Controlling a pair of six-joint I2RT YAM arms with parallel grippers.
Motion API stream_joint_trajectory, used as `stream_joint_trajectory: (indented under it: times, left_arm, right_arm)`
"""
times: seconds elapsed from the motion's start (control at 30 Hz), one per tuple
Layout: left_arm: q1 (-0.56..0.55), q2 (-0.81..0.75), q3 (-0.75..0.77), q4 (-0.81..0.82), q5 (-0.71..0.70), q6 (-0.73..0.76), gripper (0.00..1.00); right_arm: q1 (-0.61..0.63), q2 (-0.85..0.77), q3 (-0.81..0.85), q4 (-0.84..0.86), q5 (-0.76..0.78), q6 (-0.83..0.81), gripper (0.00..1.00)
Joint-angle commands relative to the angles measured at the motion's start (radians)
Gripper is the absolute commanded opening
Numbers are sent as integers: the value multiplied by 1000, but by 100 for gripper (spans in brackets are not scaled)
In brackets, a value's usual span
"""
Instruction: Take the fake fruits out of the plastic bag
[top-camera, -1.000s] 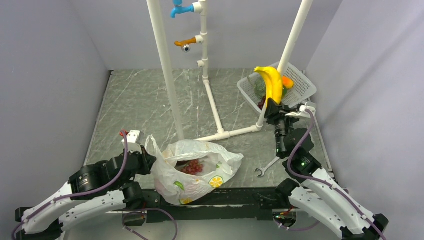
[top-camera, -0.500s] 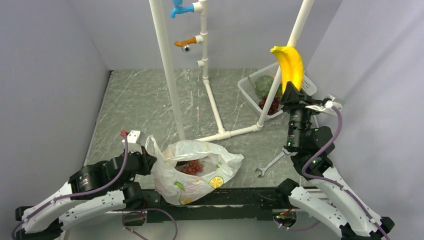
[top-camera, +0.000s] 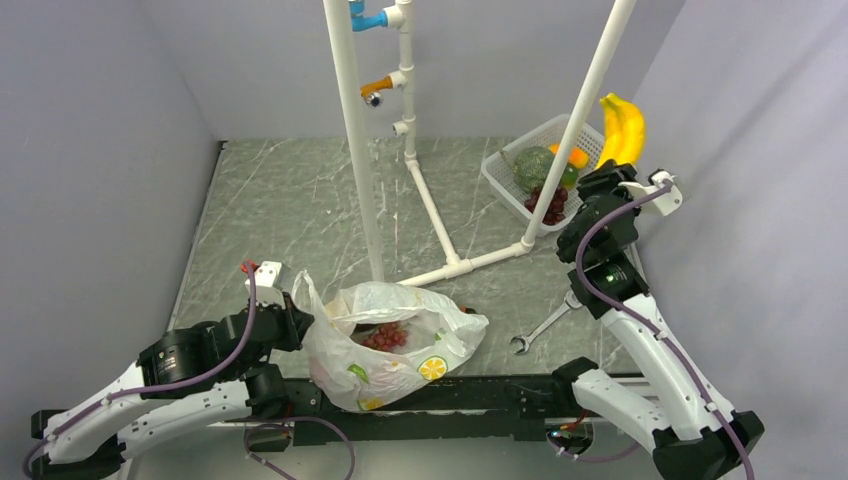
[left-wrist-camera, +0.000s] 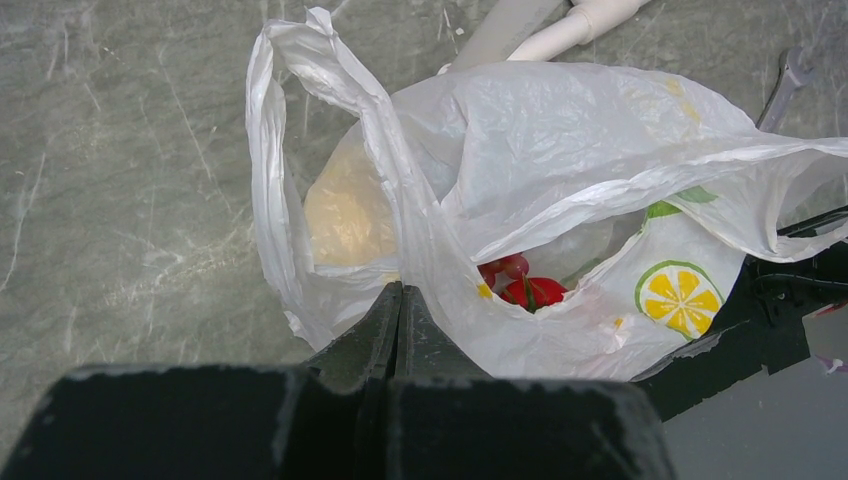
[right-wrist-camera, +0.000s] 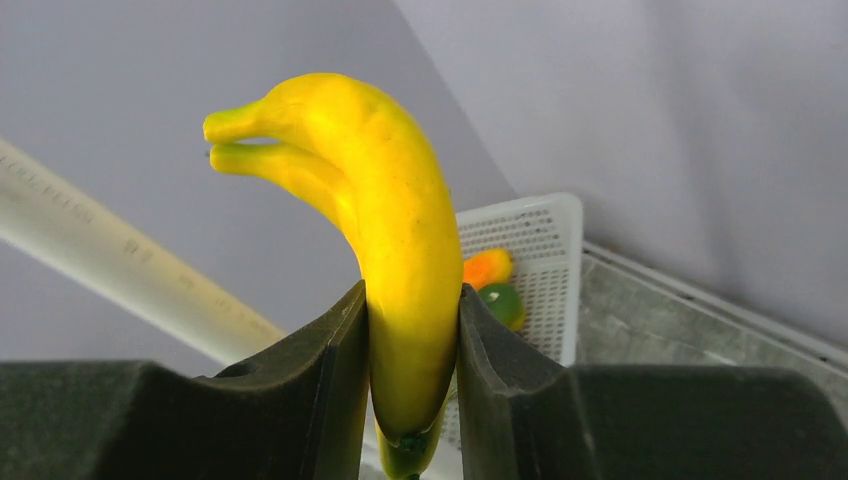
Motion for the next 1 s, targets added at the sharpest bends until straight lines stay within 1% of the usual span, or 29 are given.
stream_joint_trajectory:
  times: [0.0, 0.13, 0.23, 0.27, 0.33, 0.43, 0.57, 0.67, 0.73, 0.8, 0.87, 0.9, 0.97]
  left_arm:
    - [-10, 5, 7, 0, -16, -5, 0]
    - [-11, 1, 5, 6, -13, -1, 0]
    - [-13, 3, 5, 9, -10, 2, 0]
    - [-14, 3, 5, 8, -11, 2, 0]
    - [-14, 4, 5, 8, -11, 1, 0]
    - [-17, 7, 8, 3, -10, -2, 0]
    - [-25, -3, 8, 2, -10, -3, 0]
    - [-28, -12, 5, 5, -14, -4, 0]
    - [-31, -17, 5, 3, -17, -7, 0]
    - [-34, -19, 5, 0, -21, -11, 0]
    - [-37, -20, 5, -1, -21, -14, 0]
    - [-37, -19, 5, 0, -22, -14, 0]
    - [-39, -17, 5, 0, -21, -13, 0]
  right_arm:
    - [-6, -44, -3, -16, -177, 57, 0]
    - [-8, -45, -12, 30, -85, -19, 0]
    - [-23, 0, 7, 106, -6, -139, 0]
    - [-39, 23, 21, 109, 10, -145, 0]
    - [-89, 84, 56, 78, -17, -117, 0]
    - [-179, 197, 145, -66, -66, -18, 0]
    - [-300, 359, 278, -275, -220, 148, 0]
    - [-370, 468, 336, -364, -317, 216, 0]
    - [-418, 524, 342, -406, -403, 276, 0]
    - [-479, 536, 291, -405, -480, 326, 0]
    - [-537, 542, 230, -359, -605, 359, 0]
    - [-560, 556, 217, -345, -658, 368, 0]
    - [-588, 595, 223, -353, -715, 379, 0]
